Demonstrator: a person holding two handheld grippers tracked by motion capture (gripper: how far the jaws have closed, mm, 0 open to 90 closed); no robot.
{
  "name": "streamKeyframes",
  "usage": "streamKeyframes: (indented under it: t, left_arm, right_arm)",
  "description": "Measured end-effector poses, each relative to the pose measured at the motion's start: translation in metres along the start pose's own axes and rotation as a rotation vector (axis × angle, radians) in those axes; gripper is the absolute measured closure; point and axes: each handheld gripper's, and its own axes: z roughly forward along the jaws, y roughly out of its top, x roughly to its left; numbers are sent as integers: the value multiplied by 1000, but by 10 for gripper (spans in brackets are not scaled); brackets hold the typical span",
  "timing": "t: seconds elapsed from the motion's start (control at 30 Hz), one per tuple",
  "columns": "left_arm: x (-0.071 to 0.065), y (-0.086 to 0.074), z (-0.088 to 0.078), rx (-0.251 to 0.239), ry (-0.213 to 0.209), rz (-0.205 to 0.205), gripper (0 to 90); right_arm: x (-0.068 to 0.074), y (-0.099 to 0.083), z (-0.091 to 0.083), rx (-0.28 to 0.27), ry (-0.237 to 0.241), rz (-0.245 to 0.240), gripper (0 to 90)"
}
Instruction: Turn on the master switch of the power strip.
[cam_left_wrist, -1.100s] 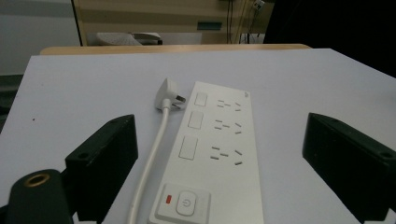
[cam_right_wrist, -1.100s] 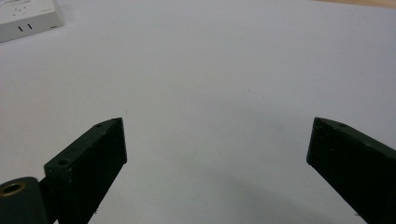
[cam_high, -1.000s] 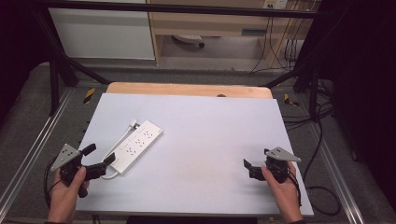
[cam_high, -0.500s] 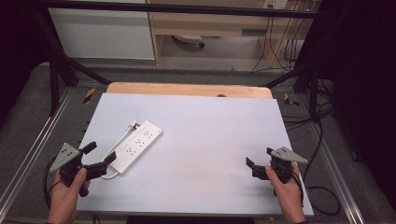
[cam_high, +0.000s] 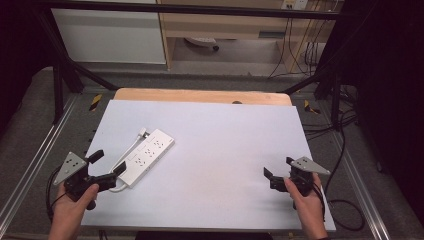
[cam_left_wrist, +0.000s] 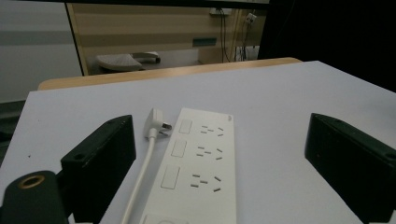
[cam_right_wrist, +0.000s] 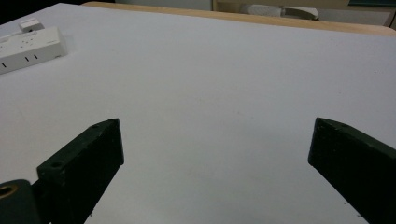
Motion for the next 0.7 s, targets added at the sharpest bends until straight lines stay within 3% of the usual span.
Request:
streamKeyframes:
  t: [0.17, 0.7]
  left_arm:
    - [-1, 3, 1, -12, 5, 9, 88]
    - [1, 2, 14, 20, 6, 26, 88]
  right_arm:
    - [-2, 0, 0, 1, -5, 4, 27]
    - [-5, -1, 0, 5, -10, 4, 30]
